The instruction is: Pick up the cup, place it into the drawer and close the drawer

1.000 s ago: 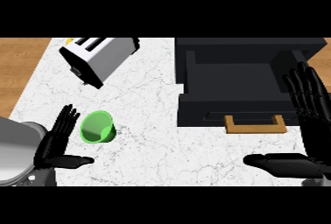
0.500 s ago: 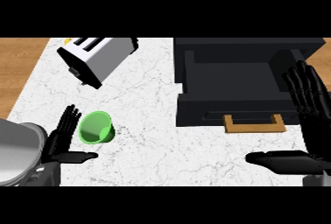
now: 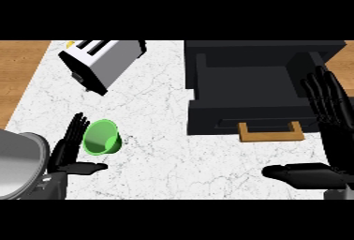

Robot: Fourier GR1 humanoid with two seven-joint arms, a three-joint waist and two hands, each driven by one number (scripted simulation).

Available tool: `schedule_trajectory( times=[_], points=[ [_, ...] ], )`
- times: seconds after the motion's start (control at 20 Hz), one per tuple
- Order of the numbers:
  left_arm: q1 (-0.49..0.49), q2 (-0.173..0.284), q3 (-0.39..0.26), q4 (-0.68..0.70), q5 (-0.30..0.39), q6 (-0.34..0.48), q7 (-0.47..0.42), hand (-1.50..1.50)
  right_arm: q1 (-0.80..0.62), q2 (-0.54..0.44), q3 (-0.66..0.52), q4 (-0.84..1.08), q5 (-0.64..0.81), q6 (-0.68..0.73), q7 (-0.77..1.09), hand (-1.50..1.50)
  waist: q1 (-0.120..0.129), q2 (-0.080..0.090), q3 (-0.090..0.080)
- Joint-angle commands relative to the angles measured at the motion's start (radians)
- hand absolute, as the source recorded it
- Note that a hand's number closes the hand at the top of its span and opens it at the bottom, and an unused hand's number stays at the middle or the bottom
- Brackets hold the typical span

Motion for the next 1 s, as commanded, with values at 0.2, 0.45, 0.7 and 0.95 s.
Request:
schedule_trajectory(
  times=[0.2, 0.45, 0.7, 0.95],
  points=[
    [-0.054, -0.032, 0.002, 0.046, -0.006, -0.039, -0.092, -1.5, 0.013, 0.011, -0.002, -0.002, -0.009, 0.003, -0.011, -1.5, -0.007, 0.003, -0.001],
    [-0.054, -0.028, 0.017, 0.049, 0.016, -0.115, -0.095, -1.5, 0.022, -0.003, -0.015, 0.023, -0.012, 0.021, -0.031, -1.5, -0.008, 0.003, -0.001],
    [-0.05, -0.028, 0.005, 0.041, 0.014, -0.204, -0.104, -1.5, -0.004, -0.019, -0.025, 0.032, -0.046, 0.046, -0.014, -1.5, -0.008, 0.005, -0.001],
    [-0.051, -0.113, -0.012, 0.015, 0.015, -0.208, -0.117, -1.5, -0.036, 0.007, -0.01, 0.056, -0.008, 0.008, -0.021, -1.5, 0.001, 0.003, 0.0]
  ],
)
